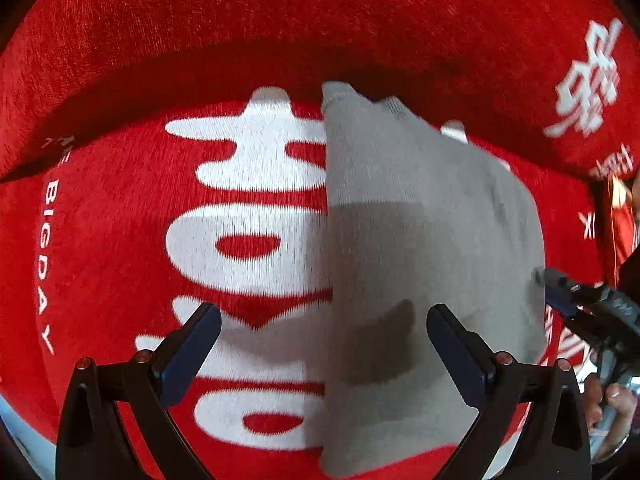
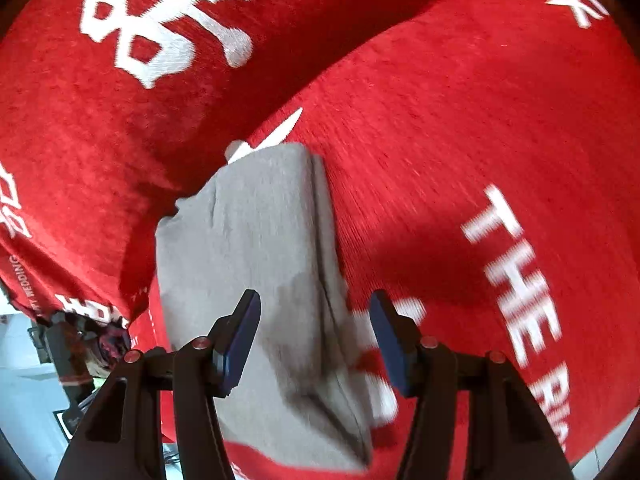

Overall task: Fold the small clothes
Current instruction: 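Grasp the edge of the folded grey sweatshirt with both grippers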

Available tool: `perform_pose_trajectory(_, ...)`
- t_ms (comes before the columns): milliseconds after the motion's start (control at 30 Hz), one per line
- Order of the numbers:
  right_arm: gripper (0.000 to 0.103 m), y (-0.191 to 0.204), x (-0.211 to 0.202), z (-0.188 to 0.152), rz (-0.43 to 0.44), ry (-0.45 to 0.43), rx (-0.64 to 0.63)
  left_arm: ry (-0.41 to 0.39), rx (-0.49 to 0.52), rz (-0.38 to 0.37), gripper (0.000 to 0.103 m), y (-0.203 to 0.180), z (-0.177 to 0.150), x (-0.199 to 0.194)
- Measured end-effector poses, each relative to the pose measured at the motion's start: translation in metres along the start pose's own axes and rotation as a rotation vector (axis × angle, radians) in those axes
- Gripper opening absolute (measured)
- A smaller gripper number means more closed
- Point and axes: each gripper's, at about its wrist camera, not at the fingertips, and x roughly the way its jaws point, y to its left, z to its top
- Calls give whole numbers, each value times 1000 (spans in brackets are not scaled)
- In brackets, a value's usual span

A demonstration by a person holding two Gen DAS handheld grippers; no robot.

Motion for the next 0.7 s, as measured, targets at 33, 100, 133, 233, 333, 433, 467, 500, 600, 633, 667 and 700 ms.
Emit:
perform_pose_trajectory(33, 20, 3, 6, 4, 4, 11, -7, -6, -10, -1, 103, 0, 3, 2)
perform_pose_trajectory(100, 12, 17, 14, 12, 3, 31, -52, -16, -25, 9, 103, -1, 7, 6)
perform_pose_trajectory(133, 11, 24, 15, 15, 15, 31, -83, -15, -26, 18, 103, -1, 8, 9)
perform_pose_trajectory(233, 11, 39, 15, 18, 4, 30, -181, 1, -30, 35, 103, -4, 10, 19)
perform_pose_trajectory(333, 11, 23, 22, 24, -59, 40, -185, 8, -36, 28, 103, -9, 11, 25)
perform_pose_trajectory(433, 12, -1, 21, 29, 7, 61, -88, 6, -21, 45, 103, -14, 13, 24)
perform_pose_trajectory(467, 13, -3, 17, 28, 17, 56, -80, 5, -12, 51, 103, -18, 12, 25)
perform_pose_trajectory(500, 21, -3, 13, 26, 8, 56, -84, 6, -7, 54, 103, -22, 12, 27)
perform_pose_trajectory(600, 35, -5, 6, 19, 15, 77, -79, 9, 1, 58, 103, -22, 13, 28)
perform_pose_trajectory(633, 39, -7, 3, 16, 16, 83, -75, 10, -1, 58, 103, -21, 13, 28)
perform_pose_trajectory(667, 40, -9, 1, 14, 15, 86, -68, 12, -2, 58, 103, -19, 14, 28)
perform_pose_trajectory(700, 40, -11, -3, 12, 15, 86, -56, 13, -4, 56, 103, -19, 14, 28)
